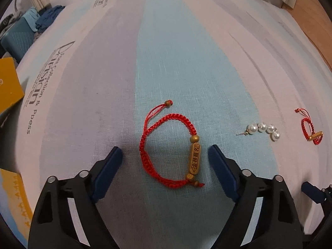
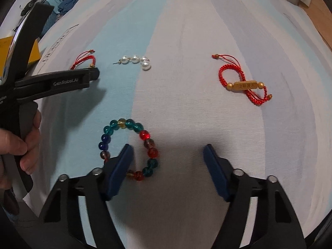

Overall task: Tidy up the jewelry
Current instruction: 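Grasp the red string bracelet with the left tool while the right tool grasps the multicolour bead bracelet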

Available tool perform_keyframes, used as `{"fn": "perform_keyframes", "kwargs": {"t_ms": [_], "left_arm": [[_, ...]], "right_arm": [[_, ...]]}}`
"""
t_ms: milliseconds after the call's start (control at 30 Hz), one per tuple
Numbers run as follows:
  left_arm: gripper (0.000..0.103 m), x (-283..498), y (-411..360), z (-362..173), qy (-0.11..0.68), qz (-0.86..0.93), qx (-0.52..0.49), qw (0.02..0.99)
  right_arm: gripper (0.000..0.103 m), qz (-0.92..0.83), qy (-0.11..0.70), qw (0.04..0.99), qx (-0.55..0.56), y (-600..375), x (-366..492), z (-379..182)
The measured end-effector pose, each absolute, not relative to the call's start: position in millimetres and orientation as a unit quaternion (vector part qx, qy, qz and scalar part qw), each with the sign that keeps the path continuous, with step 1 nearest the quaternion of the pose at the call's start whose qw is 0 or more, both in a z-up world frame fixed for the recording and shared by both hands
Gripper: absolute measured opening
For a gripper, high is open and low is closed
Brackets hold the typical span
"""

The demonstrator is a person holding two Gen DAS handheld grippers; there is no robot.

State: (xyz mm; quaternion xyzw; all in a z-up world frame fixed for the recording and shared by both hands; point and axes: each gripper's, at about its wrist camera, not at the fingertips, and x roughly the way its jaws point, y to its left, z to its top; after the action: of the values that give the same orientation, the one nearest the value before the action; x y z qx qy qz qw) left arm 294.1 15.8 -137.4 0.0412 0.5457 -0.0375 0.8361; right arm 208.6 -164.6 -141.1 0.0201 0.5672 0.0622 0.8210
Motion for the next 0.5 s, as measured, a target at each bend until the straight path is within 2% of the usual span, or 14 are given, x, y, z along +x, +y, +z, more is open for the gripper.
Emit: {"fn": "perform_keyframes", "kwargs": {"t_ms": [33, 100, 200, 300, 367, 433, 500], "left_arm": [[0.074, 293.3, 16.3, -136.9, 0.545, -0.037, 0.039, 0.837], [0.068, 294.8, 20.8, -137.1, 0.547, -0.033, 0.033, 0.836], [0.055, 292.0, 24.3, -134.9, 0.547, -0.027, 0.025, 0.836], [0.038, 290.5, 25.2, -132.3, 0.55, -0.03, 0.031, 0.834], [0.022, 289.7, 25.8, -130.1, 0.555, -0.032, 0.031, 0.831], [0.015, 289.9, 26.9, -128.4, 0.559, -0.035, 0.029, 0.828], [0.013, 288.3, 28.4, -125.3, 0.56, -0.037, 0.029, 0.827]], "right_arm": [[0.057, 0.062, 0.567, 0.821, 0.021, -165.4, 209.3, -141.0], [0.045, 0.062, 0.566, 0.822, 0.02, -165.2, 209.6, -139.9], [0.034, 0.064, 0.567, 0.821, 0.02, -165.1, 210.2, -138.8], [0.021, 0.062, 0.567, 0.821, 0.021, -168.1, 207.2, -136.8], [0.016, 0.061, 0.568, 0.82, 0.024, -167.3, 207.8, -136.4], [0.012, 0.061, 0.569, 0.82, 0.029, -165.5, 209.6, -134.7], [0.01, 0.06, 0.566, 0.821, 0.035, -164.9, 209.9, -132.8]]}}
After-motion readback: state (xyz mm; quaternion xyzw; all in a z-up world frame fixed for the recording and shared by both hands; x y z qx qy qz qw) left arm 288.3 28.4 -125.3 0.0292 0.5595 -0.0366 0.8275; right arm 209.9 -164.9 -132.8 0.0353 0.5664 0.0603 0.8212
